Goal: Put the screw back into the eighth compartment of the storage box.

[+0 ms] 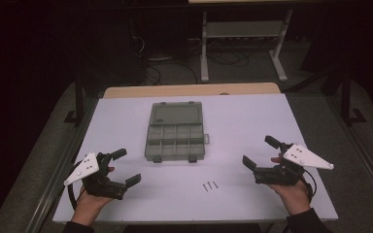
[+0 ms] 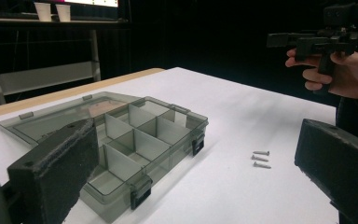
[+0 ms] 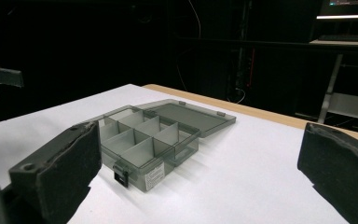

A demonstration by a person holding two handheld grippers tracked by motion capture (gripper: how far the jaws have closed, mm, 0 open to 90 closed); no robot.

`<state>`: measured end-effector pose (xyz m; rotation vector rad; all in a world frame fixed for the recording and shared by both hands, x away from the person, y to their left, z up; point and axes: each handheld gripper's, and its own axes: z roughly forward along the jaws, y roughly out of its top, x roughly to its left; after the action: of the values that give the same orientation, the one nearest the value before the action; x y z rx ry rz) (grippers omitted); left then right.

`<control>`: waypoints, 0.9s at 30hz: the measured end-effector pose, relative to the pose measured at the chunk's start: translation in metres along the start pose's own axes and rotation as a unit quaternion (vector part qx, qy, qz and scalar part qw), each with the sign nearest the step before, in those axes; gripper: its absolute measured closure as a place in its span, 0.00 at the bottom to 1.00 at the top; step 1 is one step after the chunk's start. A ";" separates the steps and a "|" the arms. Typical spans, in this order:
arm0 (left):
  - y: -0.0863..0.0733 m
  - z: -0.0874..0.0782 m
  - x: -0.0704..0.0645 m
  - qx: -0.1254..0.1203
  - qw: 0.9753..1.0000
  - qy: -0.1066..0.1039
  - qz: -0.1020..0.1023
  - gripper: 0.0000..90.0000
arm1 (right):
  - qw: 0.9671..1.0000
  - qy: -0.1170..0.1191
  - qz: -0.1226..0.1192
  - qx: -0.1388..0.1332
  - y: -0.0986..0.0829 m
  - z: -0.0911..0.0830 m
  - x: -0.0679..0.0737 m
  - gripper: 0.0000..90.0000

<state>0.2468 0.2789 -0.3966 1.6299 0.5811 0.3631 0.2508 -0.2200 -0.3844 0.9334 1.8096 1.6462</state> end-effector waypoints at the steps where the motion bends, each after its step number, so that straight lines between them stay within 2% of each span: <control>1: 0.000 0.000 0.000 0.000 1.000 0.000 0.000 0.00 | 1.000 0.000 0.003 0.002 0.002 0.001 0.000 0.00; 27: 0.001 0.001 -0.001 -0.001 1.000 -0.003 -0.001 0.00 | 1.000 0.025 -0.006 0.011 0.015 0.030 0.010 0.00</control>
<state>0.2463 0.2777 -0.3961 1.6270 0.5781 0.3574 0.2698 -0.1925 -0.3722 0.8960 1.8673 1.6592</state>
